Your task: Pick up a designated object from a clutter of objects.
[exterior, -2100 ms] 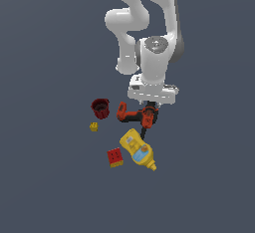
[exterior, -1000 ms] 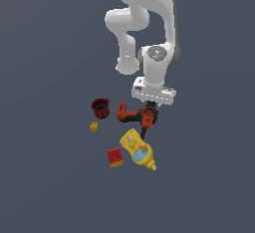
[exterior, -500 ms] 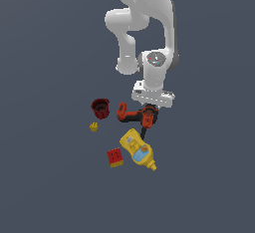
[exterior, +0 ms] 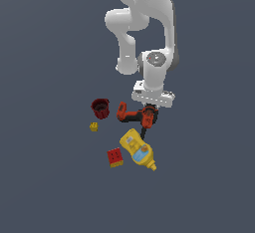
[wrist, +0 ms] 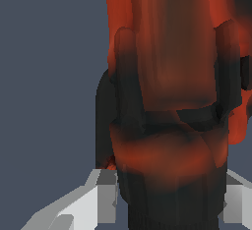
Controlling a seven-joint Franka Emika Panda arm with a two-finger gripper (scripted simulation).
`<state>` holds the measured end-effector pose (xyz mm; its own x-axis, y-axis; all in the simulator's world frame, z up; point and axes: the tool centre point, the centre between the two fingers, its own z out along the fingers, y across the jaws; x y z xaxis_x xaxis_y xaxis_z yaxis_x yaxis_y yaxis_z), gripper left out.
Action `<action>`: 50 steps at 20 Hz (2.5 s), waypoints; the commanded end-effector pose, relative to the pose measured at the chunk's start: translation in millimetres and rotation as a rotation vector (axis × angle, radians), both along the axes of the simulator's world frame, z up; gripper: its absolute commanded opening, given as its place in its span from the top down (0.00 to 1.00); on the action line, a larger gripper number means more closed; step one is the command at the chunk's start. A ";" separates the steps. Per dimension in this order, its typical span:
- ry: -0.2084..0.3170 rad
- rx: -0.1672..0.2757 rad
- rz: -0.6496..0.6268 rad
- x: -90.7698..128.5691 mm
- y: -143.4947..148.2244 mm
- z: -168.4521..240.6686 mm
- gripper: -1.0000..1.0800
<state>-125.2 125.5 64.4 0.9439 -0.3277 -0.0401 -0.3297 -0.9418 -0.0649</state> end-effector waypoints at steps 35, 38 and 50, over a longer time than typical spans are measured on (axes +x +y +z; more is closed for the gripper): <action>-0.001 -0.004 -0.001 96.6 75.8 197.0 1.00; -0.001 -0.004 -0.002 108.3 84.4 219.2 1.00; 0.000 -0.002 -0.002 148.8 114.5 293.9 1.00</action>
